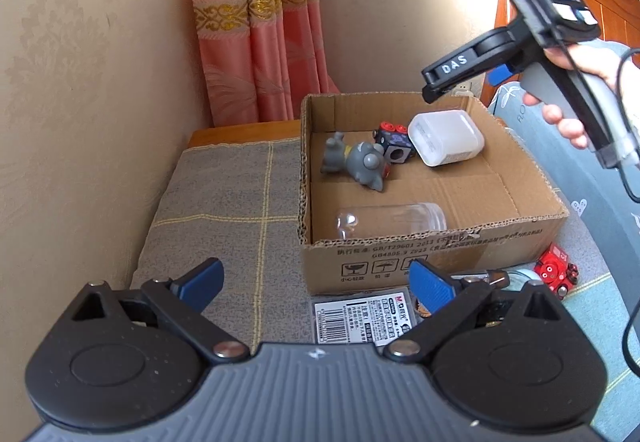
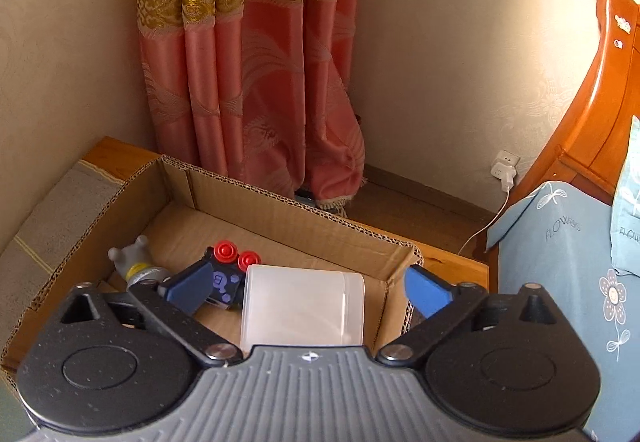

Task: Organize rigid objects
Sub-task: 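Lower white container into box and open right tool, then grasp black rectangular device with left tool while right tool approaches red S.L train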

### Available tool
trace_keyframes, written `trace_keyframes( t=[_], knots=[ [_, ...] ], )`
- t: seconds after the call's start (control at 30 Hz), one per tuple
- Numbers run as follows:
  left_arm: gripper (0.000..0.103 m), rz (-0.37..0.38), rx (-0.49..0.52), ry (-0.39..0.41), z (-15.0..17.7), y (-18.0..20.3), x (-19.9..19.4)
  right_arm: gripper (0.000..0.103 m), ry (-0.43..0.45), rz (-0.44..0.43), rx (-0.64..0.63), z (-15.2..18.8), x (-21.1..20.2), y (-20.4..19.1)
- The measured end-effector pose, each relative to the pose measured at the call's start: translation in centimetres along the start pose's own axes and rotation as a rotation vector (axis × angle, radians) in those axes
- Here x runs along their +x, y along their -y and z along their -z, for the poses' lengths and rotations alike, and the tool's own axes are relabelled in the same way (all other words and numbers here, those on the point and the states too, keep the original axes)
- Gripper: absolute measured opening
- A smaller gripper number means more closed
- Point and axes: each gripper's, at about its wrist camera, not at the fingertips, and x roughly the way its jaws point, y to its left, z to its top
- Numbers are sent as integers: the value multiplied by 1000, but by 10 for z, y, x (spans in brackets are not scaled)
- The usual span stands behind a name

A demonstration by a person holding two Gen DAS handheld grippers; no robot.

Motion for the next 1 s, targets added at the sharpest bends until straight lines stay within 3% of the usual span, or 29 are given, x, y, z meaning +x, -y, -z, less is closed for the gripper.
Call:
trace_keyframes(
  t=[0.5, 0.8, 1.0],
  knots=[
    [99, 6, 13, 6, 5, 2, -10, 103, 9, 22, 112, 56, -64, 7],
    [99, 1, 24, 6, 12, 4, -17, 103, 12, 60, 167, 123, -91, 10],
    [99, 15, 42, -9, 19, 9, -18, 103, -21, 35, 207, 176, -92, 14]
  ],
)
